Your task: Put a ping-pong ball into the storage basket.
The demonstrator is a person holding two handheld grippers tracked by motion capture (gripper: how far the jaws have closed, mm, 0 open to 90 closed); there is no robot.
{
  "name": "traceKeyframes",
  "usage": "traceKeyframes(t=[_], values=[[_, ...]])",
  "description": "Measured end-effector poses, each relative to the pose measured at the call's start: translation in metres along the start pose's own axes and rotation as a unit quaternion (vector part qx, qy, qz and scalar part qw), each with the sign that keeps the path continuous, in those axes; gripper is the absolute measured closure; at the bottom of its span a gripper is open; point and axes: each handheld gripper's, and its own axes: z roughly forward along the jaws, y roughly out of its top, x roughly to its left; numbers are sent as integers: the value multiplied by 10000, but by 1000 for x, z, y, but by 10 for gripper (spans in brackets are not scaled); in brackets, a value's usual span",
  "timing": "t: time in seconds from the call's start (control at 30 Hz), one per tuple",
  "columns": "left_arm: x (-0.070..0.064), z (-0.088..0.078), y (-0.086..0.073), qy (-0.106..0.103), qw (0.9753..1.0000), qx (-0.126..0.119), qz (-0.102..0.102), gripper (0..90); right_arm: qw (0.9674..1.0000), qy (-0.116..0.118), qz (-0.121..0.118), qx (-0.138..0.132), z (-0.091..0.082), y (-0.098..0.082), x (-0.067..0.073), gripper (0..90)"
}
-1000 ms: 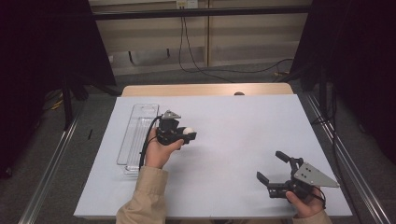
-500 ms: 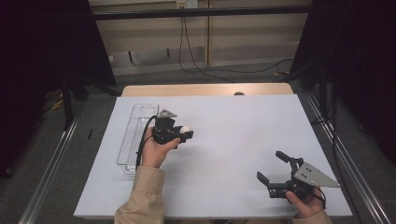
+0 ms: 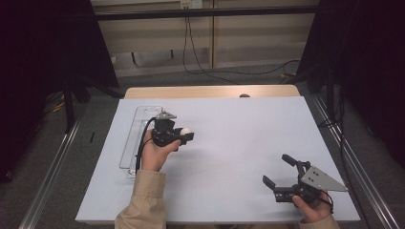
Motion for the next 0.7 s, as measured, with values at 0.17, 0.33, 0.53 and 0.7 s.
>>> traceKeyframes(t=[0.17, 0.33, 0.53, 0.7], values=[[2, -2, 0, -24, 10000, -11, -25, 512, 10000, -1, 1, 0, 0, 0, 0, 21], [4, -4, 0, -10, 10000, -6, -39, 511, 10000, 2, -9, 1, 0, 0, 0, 22], [7, -9, 0, 46, 9999, -87, -100, 511, 10000, 3, -18, 3, 0, 0, 0, 22], [9, -11, 0, 74, 9998, -99, -133, 512, 10000, -10, 4, -8, 0, 0, 0, 22]])
